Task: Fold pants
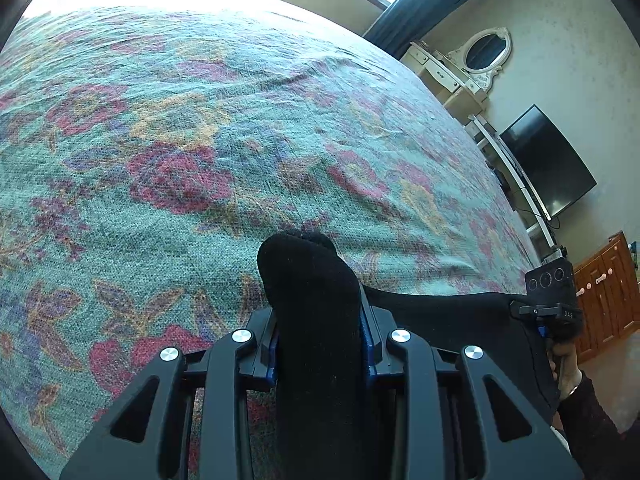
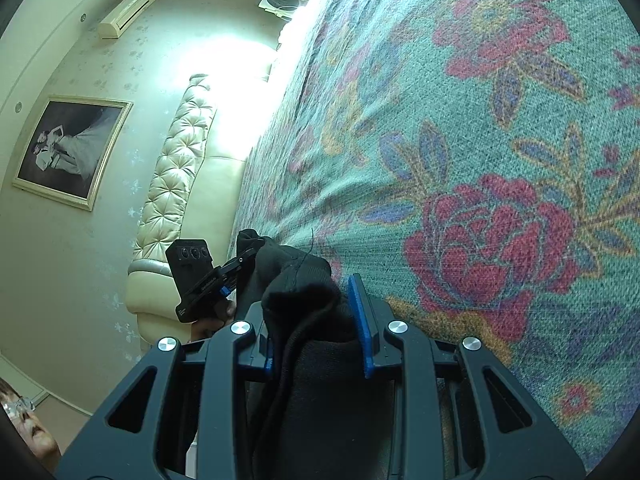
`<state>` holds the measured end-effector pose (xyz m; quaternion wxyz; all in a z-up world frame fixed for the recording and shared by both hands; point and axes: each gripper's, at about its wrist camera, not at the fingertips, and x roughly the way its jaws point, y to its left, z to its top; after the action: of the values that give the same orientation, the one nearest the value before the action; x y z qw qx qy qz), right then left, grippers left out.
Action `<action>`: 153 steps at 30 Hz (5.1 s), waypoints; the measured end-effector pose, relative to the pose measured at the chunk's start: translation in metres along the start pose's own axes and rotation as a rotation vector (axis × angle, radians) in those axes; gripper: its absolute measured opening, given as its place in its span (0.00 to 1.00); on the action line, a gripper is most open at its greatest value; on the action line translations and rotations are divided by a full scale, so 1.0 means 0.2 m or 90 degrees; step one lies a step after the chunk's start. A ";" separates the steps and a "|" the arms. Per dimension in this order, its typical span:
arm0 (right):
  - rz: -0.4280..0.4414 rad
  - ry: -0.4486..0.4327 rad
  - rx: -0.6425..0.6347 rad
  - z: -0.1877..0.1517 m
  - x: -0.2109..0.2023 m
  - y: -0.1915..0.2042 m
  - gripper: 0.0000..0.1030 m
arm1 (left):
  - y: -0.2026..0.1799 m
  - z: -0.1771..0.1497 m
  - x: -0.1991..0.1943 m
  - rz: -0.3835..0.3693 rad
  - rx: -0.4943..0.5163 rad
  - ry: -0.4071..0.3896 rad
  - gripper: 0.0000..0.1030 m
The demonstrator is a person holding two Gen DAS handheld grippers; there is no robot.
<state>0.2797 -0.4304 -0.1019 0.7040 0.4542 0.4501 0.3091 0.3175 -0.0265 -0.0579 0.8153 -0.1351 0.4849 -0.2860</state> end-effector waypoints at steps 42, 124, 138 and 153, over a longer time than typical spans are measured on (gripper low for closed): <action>0.004 -0.064 -0.005 -0.34 -0.31 0.06 0.71 | 0.10 -0.31 -0.27 -0.102 -0.041 0.001 0.69; 0.014 -0.027 0.043 -0.83 -0.34 0.03 0.26 | -0.13 -0.77 -0.50 -0.074 -0.061 0.002 0.29; 0.030 -0.029 0.050 -0.82 -0.35 -0.04 0.26 | -0.06 -0.76 -0.48 -0.092 -0.079 0.008 0.36; 0.081 -0.036 0.069 -0.80 -0.41 -0.11 0.39 | -0.09 -0.78 -0.48 -0.113 -0.079 -0.015 0.74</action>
<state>0.1007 -0.4509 -0.1222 0.6694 0.5282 0.4163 0.3157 0.1403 0.0248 -0.0568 0.7826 -0.2309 0.4781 -0.3251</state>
